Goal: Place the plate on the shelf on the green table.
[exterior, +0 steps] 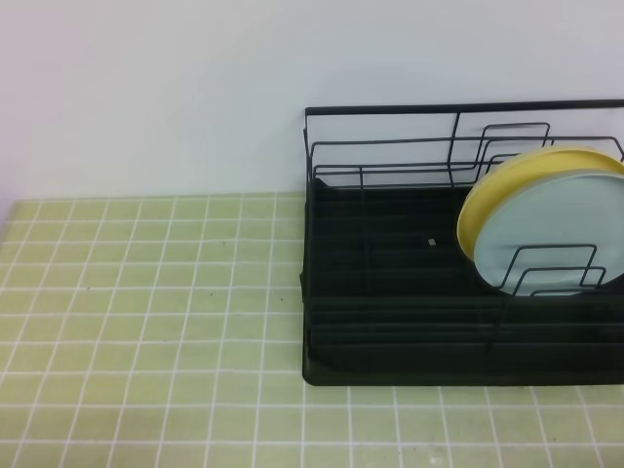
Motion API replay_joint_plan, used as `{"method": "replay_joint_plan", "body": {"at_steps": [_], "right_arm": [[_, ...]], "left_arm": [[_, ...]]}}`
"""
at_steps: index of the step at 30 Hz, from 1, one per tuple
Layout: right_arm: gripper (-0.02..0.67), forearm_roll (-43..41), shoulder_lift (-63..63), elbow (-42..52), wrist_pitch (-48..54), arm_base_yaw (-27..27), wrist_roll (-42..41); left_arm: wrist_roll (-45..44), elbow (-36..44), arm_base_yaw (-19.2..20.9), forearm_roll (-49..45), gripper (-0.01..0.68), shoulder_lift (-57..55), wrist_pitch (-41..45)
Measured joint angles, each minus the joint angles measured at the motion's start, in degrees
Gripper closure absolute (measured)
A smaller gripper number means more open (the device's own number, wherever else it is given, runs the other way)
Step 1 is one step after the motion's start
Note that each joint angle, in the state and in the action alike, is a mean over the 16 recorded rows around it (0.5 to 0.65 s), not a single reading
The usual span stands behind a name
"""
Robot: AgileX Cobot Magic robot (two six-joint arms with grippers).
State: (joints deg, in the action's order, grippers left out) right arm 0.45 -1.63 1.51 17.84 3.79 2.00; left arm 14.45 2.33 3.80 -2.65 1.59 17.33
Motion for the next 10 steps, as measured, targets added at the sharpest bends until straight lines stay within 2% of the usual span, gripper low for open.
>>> {"method": "replay_joint_plan", "body": {"at_steps": [10], "right_arm": [[0.652, 0.0, 0.0, 0.0, 0.0, 0.0, 0.0]], "left_arm": [[0.0, 0.0, 0.07, -0.01, 0.673, -0.07, 0.0]]}}
